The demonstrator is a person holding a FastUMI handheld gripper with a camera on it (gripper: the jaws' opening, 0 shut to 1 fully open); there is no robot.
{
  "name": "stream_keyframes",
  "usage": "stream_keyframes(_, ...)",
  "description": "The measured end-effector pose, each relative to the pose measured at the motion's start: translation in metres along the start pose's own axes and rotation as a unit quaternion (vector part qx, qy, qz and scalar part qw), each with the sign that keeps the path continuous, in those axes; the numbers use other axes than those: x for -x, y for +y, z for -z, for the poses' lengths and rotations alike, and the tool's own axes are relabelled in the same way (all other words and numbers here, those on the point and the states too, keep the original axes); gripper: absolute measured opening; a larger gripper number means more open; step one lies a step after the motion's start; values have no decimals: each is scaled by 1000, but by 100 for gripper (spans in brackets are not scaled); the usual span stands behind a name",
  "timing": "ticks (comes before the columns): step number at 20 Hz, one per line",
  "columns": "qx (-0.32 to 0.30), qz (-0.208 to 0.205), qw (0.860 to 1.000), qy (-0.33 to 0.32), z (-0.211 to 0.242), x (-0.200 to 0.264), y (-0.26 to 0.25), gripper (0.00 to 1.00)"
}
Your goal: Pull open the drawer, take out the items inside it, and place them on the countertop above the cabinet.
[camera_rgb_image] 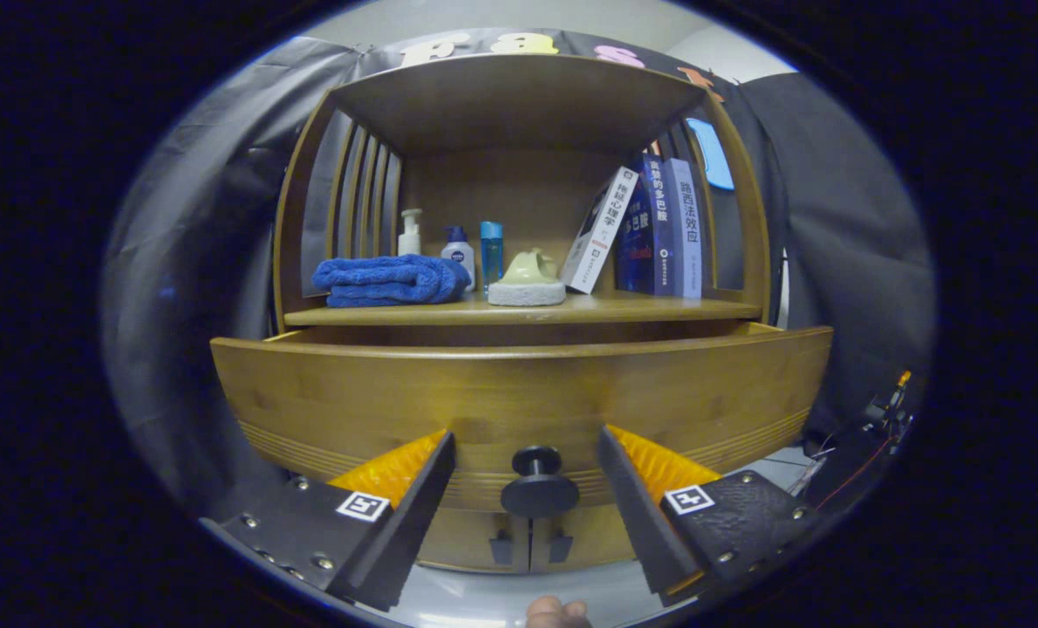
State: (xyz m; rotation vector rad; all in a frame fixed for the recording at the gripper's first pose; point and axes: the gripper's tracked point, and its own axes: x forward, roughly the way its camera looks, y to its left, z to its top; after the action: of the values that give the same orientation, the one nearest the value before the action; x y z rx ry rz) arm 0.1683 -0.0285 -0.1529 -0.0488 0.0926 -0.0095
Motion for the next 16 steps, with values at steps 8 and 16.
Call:
stream_keyframes(8,-25,0,1000,10,-1,-32,2,99)
stream_keyframes(16,-39,-2,999,18,-2,-55,4,99)
